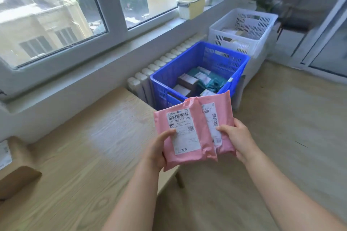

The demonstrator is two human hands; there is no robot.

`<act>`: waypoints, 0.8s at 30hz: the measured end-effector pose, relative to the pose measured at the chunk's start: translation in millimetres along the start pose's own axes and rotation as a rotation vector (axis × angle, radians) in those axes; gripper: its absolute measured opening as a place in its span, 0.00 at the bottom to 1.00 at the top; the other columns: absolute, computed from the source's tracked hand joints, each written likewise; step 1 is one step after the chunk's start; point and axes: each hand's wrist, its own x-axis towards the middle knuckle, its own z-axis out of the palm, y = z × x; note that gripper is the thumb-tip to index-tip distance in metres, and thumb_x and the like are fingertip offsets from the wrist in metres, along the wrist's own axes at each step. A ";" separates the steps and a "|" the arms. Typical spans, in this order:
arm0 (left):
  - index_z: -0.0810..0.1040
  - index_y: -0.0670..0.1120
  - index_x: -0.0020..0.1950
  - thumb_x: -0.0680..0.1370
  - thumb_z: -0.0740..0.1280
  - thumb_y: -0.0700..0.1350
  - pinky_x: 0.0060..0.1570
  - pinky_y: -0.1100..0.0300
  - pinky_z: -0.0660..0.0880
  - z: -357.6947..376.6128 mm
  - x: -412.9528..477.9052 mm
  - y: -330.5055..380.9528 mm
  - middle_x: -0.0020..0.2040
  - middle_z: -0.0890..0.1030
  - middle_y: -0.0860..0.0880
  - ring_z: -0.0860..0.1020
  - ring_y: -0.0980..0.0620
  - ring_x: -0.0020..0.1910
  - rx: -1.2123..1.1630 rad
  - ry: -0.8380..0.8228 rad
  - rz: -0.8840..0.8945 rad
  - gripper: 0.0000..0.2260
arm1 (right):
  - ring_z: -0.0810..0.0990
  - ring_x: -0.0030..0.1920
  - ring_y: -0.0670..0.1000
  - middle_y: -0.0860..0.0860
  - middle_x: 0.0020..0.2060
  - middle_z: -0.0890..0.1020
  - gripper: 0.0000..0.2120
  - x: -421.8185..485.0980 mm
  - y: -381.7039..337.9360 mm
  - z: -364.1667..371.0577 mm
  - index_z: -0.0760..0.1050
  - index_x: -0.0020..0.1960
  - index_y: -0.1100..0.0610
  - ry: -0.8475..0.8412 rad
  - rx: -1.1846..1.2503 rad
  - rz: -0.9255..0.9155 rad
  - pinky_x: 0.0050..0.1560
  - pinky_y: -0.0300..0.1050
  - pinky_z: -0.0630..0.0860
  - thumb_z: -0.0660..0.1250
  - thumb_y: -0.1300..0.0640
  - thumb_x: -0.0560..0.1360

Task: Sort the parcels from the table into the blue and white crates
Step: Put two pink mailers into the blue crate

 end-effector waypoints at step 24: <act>0.78 0.39 0.62 0.80 0.67 0.42 0.35 0.51 0.82 220.0 308.2 108.6 0.51 0.86 0.41 0.86 0.43 0.42 -0.152 0.137 -0.099 0.12 | 0.80 0.29 0.52 0.57 0.45 0.85 0.05 334.4 -149.8 -80.1 0.75 0.50 0.57 0.133 -0.089 0.010 0.19 0.34 0.64 0.69 0.63 0.76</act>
